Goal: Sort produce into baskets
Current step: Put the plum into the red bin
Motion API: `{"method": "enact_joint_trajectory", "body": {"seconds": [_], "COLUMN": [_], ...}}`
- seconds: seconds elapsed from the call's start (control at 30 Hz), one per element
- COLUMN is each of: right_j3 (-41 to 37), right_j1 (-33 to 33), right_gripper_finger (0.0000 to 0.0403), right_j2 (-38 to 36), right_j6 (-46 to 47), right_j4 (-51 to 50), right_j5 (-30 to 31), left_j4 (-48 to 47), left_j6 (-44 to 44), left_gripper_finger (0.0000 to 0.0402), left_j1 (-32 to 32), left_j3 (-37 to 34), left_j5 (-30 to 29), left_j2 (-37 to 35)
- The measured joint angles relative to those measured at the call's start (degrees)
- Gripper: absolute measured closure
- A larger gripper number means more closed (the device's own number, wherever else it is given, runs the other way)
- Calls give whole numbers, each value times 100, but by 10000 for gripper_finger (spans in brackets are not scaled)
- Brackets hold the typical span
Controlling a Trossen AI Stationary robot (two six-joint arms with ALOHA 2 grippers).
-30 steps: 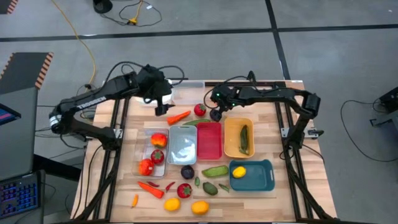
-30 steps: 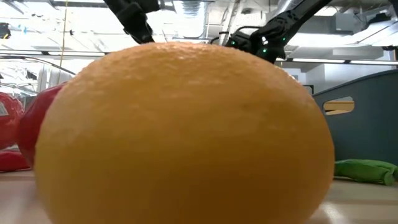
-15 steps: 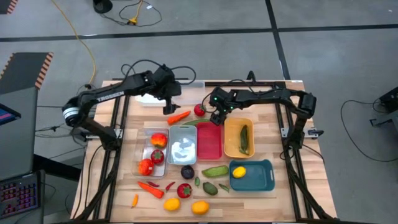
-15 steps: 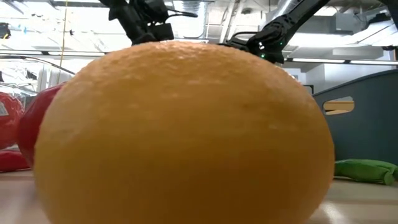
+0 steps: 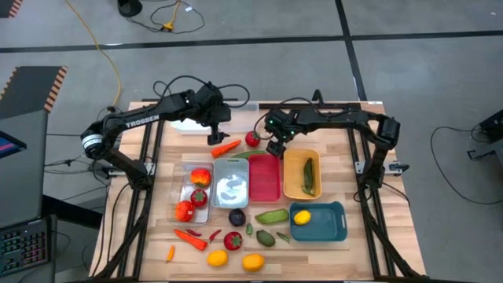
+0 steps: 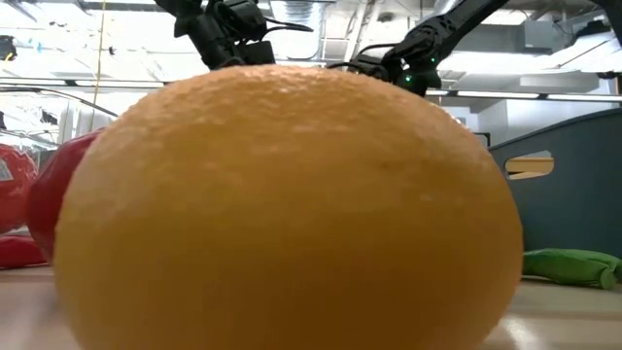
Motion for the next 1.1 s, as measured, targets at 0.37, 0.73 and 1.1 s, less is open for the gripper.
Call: {"method": "enact_joint_trajectory", "body": {"seconds": [0.37,0.73,1.1], "right_j3": [839,882,882], "right_j1": [0,13,20], "right_gripper_finger": [82,82,82], "right_j2": [0,-2,-2], "right_j6": [-1082,-2721,-3036], "right_j4": [-1663,-1904,-1786], "right_j5": [-2,-22,-619], "left_j4": [-26,-28,-28], "left_j6": [17,24,22], "left_gripper_finger": [3,3,3], "left_j1": [0,0,0], "left_j3": [0,0,0], "left_j5": [1,-1,-3], "left_j2": [0,0,0]}}
